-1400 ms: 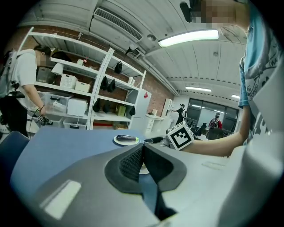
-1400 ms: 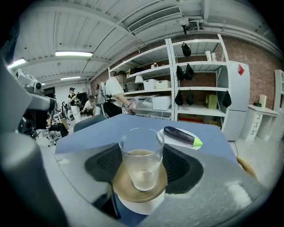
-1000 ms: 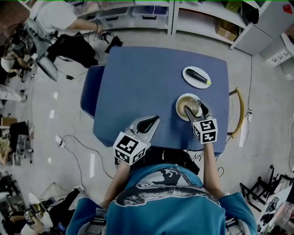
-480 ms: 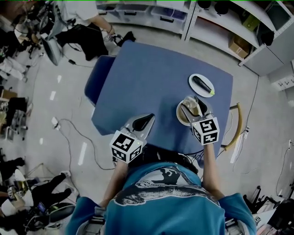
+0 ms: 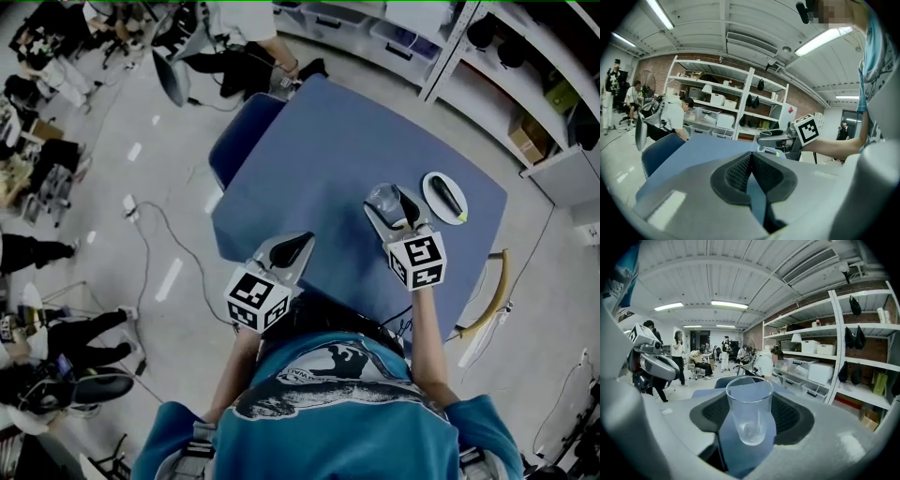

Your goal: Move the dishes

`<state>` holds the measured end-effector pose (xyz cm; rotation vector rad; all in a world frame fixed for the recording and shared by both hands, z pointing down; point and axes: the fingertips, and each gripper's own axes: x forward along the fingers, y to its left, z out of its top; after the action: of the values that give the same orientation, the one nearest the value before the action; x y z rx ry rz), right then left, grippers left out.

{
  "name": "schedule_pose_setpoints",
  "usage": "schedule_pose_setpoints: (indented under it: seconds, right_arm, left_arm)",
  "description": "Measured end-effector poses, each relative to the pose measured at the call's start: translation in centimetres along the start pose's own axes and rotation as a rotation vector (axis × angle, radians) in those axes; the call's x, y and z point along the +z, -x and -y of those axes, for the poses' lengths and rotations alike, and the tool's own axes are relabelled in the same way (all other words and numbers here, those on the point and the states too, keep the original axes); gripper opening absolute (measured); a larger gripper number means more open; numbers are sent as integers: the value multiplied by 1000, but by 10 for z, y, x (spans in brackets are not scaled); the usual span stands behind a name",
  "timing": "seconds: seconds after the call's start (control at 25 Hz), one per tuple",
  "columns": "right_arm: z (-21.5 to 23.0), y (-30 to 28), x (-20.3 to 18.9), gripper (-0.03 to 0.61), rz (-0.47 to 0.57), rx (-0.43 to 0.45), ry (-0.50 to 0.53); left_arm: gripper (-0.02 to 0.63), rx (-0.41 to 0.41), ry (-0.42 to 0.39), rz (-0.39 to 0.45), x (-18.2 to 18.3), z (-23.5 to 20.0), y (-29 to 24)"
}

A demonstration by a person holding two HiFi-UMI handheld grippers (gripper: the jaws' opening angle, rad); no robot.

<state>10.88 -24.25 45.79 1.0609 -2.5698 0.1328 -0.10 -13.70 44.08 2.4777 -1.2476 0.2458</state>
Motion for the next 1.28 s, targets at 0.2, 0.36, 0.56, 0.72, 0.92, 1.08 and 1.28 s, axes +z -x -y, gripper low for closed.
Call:
schedule_pose_setpoints:
  seconds: [0.2, 0.36, 0.56, 0.72, 0.92, 1.08, 1.28]
  right_arm:
    - [-33, -36, 8, 276, 3, 113, 25]
    - [-57, -60, 15, 276, 1, 181, 39]
    - [-87, -85, 7, 276, -17, 248, 59]
    - [-93, -102, -10, 276, -44, 276, 66]
    - [-109, -109, -23, 276, -83, 312, 50]
    - [-119, -111, -44, 276, -118, 323, 40]
    - [-126, -106, -58, 276, -129, 326, 54]
  left_arm:
    - [14, 101, 32, -1, -6, -17, 25]
    - [14, 166, 53, -3, -5, -30, 45]
    - [14, 238, 73, 6, -12, -39, 69]
    - [14, 284, 87, 8, -18, -46, 76]
    - [14, 338, 109, 11, -16, -50, 99]
    - [14, 360, 114, 17, -22, -54, 110]
    - [14, 366, 115, 24, -22, -59, 115]
